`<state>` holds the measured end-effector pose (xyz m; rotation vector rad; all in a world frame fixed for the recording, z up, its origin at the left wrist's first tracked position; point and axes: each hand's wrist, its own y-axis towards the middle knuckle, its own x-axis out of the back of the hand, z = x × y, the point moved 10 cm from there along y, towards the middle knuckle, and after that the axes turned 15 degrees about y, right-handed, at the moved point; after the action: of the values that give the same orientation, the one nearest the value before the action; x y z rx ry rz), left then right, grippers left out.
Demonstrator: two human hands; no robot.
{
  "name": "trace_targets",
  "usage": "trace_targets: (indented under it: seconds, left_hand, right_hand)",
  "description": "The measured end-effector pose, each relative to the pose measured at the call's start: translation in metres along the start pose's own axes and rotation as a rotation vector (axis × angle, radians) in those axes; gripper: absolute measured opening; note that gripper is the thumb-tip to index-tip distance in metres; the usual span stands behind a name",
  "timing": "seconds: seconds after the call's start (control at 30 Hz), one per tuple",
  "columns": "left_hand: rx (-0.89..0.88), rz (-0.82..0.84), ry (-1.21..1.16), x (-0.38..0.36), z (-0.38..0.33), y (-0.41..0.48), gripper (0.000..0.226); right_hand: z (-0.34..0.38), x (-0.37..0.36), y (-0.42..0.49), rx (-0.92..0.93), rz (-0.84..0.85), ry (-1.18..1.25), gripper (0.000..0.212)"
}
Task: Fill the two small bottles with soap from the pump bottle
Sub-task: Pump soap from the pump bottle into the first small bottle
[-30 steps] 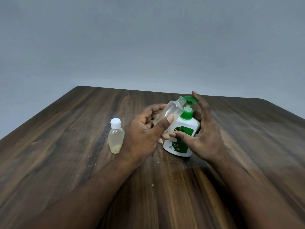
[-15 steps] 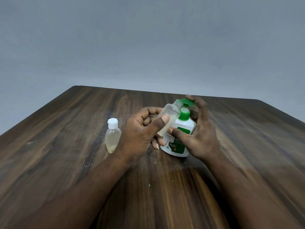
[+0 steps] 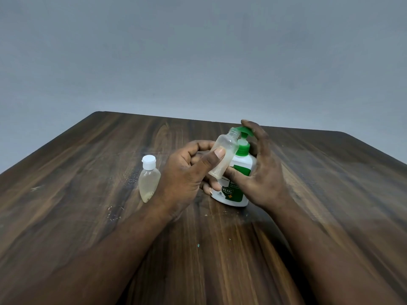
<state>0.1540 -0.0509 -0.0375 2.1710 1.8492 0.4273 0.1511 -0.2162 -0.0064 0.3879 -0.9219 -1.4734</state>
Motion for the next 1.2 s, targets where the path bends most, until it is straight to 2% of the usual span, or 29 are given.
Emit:
trace_targets:
  seconds: [0.27, 0.53, 0.77, 0.93, 1.07, 1.2]
  left_hand:
    - [0.007, 0.006, -0.018, 0.0015, 0.0051, -0.0008, 0.047]
    - [0.02, 0.032, -0.056, 0.0007, 0.0075, 0.0021, 0.044]
    - [0.009, 0.069, -0.081, -0.0026, 0.0053, 0.0005, 0.052]
    - [0.023, 0.097, -0.097, -0.003, 0.0058, 0.0013, 0.041]
    - [0.026, 0.091, -0.079, -0.0025, 0.0055, 0.0011, 0.043]
    - [0.037, 0.073, -0.117, -0.001, 0.0072, 0.0016, 0.044]
  right_hand:
    - [-0.0015, 0.0, -0.0011, 0.009, -0.009, 0.077, 0.085]
    - [0.0014, -0.002, -0.0014, -0.003, 0.008, 0.054, 0.094]
    - [0.0018, -0.0017, -0.0002, 0.033, 0.002, 0.068, 0.084]
    - [0.0, -0.0016, -0.0009, 0.027, 0.003, 0.073, 0.091]
    - [-0.0031, -0.0041, -0.0014, 0.001, 0.023, 0.079, 0.096]
    - [-0.0018, -0.0031, -0.0003, 0.011, 0.012, 0.097, 0.09]
